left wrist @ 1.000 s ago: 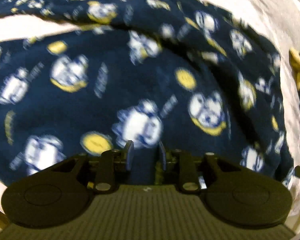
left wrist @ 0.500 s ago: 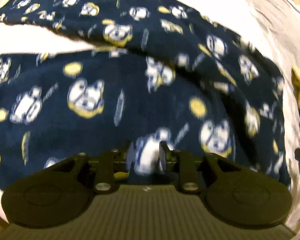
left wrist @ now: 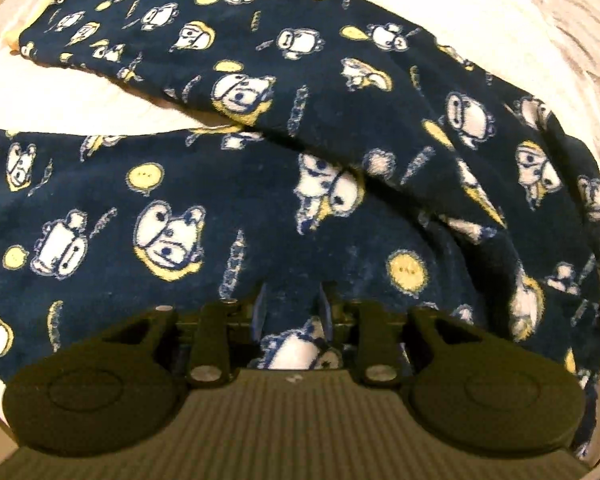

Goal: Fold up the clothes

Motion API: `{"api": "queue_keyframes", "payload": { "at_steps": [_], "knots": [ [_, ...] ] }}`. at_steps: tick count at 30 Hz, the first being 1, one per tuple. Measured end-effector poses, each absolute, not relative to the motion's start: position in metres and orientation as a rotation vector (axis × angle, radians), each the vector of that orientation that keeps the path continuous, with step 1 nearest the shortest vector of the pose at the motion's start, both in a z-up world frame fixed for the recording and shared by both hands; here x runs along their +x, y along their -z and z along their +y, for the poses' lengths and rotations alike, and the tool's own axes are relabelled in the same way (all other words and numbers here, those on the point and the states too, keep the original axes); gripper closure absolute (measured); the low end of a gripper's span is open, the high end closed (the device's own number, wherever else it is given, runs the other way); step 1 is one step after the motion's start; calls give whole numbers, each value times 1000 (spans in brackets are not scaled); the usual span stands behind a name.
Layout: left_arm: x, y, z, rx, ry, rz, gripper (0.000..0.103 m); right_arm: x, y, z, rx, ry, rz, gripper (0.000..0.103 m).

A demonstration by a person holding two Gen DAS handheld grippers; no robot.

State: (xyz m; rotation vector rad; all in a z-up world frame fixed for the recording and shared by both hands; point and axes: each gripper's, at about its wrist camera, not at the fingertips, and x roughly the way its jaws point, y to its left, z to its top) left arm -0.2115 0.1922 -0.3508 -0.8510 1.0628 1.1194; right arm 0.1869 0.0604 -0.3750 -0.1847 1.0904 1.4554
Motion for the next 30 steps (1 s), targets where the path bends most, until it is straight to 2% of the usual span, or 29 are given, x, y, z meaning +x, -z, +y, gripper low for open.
{"api": "queue_keyframes", "payload": {
  "at_steps": [3,6,7,8,9,13,16,18,21,23,24,25,27,30],
  "knots": [
    [-209,352,193,-862,-1135,1064,80,199,385,70,-151,-1412,1121,50],
    [-207,354,195,-872,-1149,1066,80,222,404,82,17,-1382,1261,51],
    [-206,354,195,-873,-1155,1068,80,226,410,86,72,-1392,1308,65],
    [-206,354,196,-874,-1162,1067,80,228,412,92,94,-1418,1335,87],
    [-206,353,197,-874,-1169,1066,80,229,414,98,103,-1438,1353,97],
    [-212,341,205,-860,-1198,1044,80,249,380,97,40,-1366,1161,99],
    [-215,333,212,-830,-1211,1028,80,295,354,85,157,-1284,1058,99],
    [-217,336,217,-828,-1222,1032,80,316,358,90,122,-1220,1090,99],
    [-216,344,220,-844,-1225,1044,80,331,394,104,-48,-1093,1172,98],
    [-213,348,219,-837,-1215,1056,80,344,413,101,35,-1067,1266,95],
    [-212,349,218,-830,-1211,1064,79,348,414,97,86,-1066,1287,81],
    [-211,351,217,-825,-1210,1072,79,348,411,93,111,-1075,1289,59],
    [-211,352,214,-828,-1207,1078,79,342,399,75,104,-1087,1250,40],
    [-213,353,210,-855,-1197,1074,79,325,393,35,102,-1133,1290,40]
  ]
}}
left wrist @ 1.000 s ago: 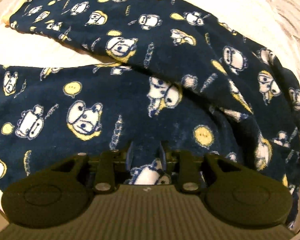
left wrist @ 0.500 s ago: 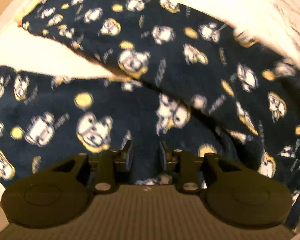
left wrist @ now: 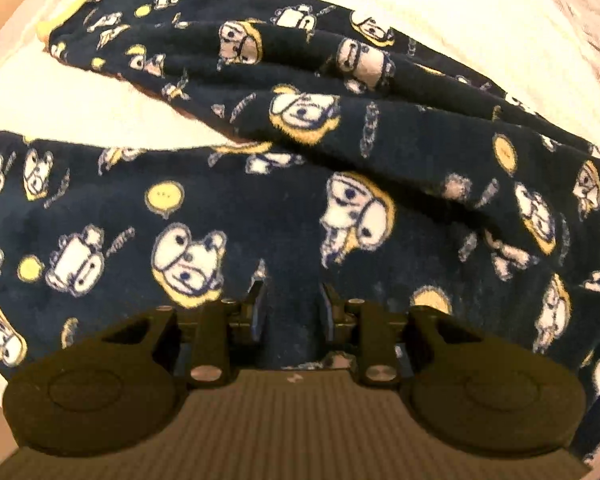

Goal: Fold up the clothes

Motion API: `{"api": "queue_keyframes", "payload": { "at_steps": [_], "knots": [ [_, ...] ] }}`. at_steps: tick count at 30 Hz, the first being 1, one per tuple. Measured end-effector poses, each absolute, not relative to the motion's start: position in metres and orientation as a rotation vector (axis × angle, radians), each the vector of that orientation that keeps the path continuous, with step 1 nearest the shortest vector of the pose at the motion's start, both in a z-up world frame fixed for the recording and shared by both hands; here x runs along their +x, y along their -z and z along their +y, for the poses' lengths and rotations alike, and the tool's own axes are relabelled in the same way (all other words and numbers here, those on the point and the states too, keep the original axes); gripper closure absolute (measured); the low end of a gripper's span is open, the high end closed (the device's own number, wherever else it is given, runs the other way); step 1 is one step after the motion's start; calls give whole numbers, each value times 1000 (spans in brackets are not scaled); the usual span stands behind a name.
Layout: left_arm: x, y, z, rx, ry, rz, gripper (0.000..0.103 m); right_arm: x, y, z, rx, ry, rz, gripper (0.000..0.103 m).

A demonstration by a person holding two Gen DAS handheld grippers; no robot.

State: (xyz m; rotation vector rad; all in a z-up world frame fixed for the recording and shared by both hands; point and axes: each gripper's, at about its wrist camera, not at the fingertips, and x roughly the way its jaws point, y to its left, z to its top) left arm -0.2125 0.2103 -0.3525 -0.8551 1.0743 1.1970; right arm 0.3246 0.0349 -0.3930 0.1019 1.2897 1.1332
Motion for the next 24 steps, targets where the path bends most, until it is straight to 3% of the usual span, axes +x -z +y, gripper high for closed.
{"api": "queue_keyframes", "payload": {
  "at_steps": [2,3,4,6,9,10,11,12,13,17,21,22,23,24],
  "knots": [
    [-212,354,208,-865,-1186,1078,79,304,404,-1,128,-1153,1387,42],
    [-212,354,207,-866,-1180,1082,79,293,410,-18,139,-1160,1431,56],
    [-210,356,206,-865,-1173,1088,79,281,418,-30,140,-1156,1459,78],
    [-207,358,205,-861,-1158,1101,79,262,434,-40,182,-1130,1522,90],
    [-201,356,202,-839,-1134,1111,79,238,429,-39,248,-1183,1509,88],
    [-200,356,201,-830,-1125,1113,79,232,422,-36,225,-1206,1487,83],
    [-198,355,200,-820,-1117,1116,79,224,416,-30,178,-1218,1464,76],
    [-197,355,199,-811,-1111,1120,79,217,410,-26,139,-1232,1440,57],
    [-197,355,198,-807,-1108,1122,79,211,405,-26,120,-1252,1409,45],
    [-199,355,196,-816,-1104,1114,79,193,381,-23,83,-1292,1318,43],
    [-200,359,193,-828,-1096,1121,79,195,403,-24,40,-1219,1353,44],
    [-201,360,191,-830,-1091,1120,79,197,412,-26,42,-1209,1373,49],
    [-202,361,190,-828,-1088,1121,79,200,417,-26,69,-1224,1407,61],
    [-203,362,189,-827,-1086,1124,79,203,423,-25,96,-1239,1440,95]
  ]
}}
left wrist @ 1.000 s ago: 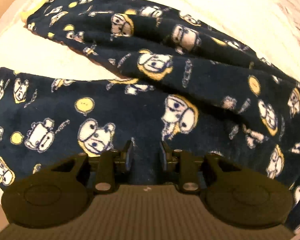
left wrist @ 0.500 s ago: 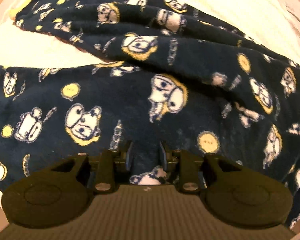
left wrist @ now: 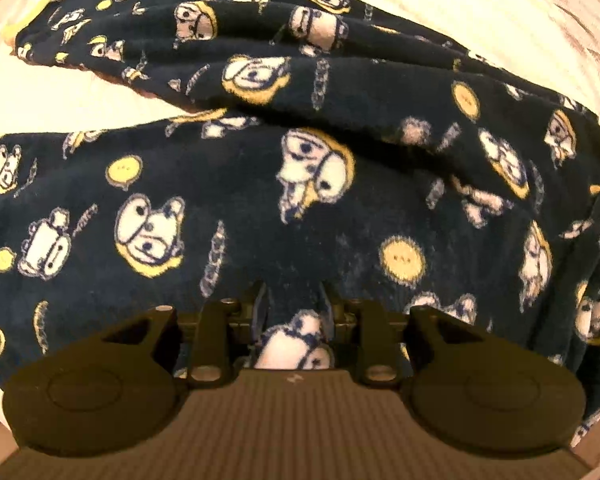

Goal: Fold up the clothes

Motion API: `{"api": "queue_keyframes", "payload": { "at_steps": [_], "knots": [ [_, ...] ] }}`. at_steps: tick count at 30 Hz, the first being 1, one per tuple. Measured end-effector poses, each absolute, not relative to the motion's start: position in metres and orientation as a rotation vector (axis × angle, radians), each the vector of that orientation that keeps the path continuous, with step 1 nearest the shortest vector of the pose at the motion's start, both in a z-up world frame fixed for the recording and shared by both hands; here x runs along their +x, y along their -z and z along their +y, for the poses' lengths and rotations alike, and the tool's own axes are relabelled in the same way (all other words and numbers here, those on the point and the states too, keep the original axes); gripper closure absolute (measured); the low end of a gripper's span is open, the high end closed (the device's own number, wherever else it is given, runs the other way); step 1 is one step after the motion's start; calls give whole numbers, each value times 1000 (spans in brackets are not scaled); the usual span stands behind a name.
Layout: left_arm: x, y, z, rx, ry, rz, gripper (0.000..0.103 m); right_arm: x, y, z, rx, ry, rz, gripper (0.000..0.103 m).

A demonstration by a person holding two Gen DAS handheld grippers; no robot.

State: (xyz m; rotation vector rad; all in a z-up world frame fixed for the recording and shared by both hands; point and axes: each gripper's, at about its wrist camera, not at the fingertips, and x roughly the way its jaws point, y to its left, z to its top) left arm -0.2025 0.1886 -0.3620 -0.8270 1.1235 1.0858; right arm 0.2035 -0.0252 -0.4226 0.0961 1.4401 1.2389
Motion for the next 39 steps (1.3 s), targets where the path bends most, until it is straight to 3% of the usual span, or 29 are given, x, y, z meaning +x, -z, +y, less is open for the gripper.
{"api": "queue_keyframes", "payload": {
  "at_steps": [9,13,15,22,26,27,28,31,36,39],
  "knots": [
    [-223,365,182,-850,-1075,1120,79,238,410,-74,120,-1003,1531,95],
    [-228,363,179,-859,-1059,1104,79,241,412,-96,207,-990,1547,56],
    [-233,361,176,-855,-1051,1102,79,241,409,-119,294,-982,1560,49],
    [-259,366,173,-916,-1046,1070,78,222,421,-144,551,-905,1632,49],
    [-270,362,167,-899,-1010,1065,78,197,432,-120,551,-967,1704,50],
    [-273,361,166,-897,-1003,1064,78,187,429,-115,492,-991,1713,62],
    [-276,361,165,-899,-997,1061,78,177,422,-111,404,-994,1713,81],
    [-289,360,165,-908,-980,1048,78,168,393,-123,271,-898,1652,87],
    [-306,361,165,-921,-938,1031,78,182,373,-140,211,-797,1622,86],
    [-314,358,163,-918,-909,1045,78,182,382,-140,99,-755,1687,58]
  ]
}}
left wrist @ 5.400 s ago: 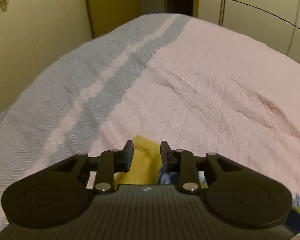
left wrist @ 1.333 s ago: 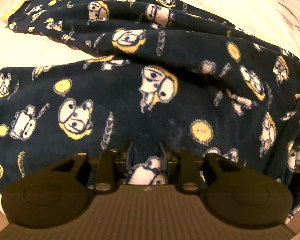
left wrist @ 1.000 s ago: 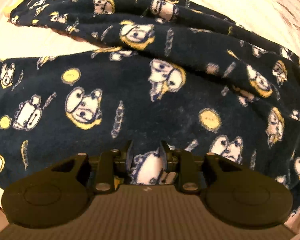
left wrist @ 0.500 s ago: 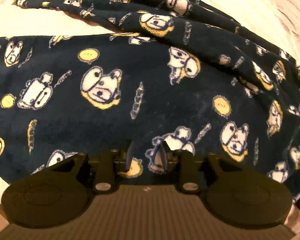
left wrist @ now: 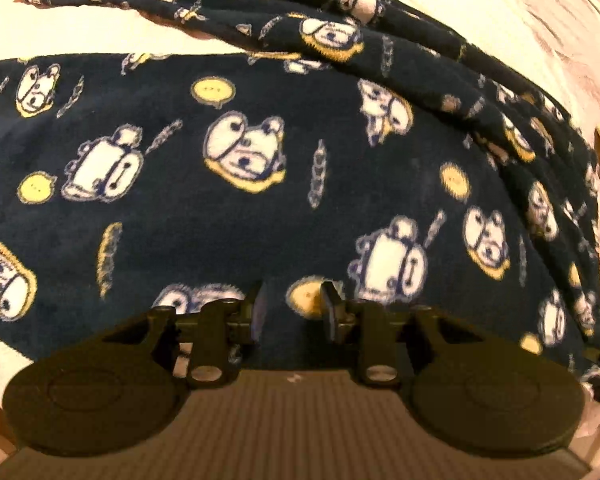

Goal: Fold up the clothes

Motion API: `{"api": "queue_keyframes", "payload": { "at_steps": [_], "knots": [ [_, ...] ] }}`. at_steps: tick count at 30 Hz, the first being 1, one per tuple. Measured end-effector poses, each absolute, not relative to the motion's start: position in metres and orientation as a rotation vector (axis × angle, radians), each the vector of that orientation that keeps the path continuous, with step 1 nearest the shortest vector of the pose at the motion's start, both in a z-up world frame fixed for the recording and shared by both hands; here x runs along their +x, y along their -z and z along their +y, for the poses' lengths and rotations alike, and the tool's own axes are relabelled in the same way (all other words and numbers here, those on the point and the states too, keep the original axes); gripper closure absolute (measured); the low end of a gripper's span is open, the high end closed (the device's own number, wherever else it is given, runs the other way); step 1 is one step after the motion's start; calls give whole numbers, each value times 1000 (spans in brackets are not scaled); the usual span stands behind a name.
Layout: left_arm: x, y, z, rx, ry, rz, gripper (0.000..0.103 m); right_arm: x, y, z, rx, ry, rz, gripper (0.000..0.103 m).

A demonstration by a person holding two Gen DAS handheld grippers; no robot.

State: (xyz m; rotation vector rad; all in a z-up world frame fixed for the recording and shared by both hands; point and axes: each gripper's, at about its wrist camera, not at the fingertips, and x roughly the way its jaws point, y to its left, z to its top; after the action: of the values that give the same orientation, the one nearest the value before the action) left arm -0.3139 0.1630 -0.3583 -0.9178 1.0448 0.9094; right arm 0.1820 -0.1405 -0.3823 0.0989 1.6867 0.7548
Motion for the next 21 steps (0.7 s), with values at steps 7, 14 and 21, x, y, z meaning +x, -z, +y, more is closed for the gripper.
{"api": "queue_keyframes", "payload": {
  "at_steps": [7,14,21],
  "knots": [
    [-335,355,168,-857,-934,1077,78,165,319,-127,-36,-854,1374,41],
    [-327,347,197,-763,-1002,1088,78,167,341,-89,-399,-799,1324,39],
    [-265,323,254,-588,-1004,1072,78,215,309,-32,-370,-947,1236,39]
  ]
}}
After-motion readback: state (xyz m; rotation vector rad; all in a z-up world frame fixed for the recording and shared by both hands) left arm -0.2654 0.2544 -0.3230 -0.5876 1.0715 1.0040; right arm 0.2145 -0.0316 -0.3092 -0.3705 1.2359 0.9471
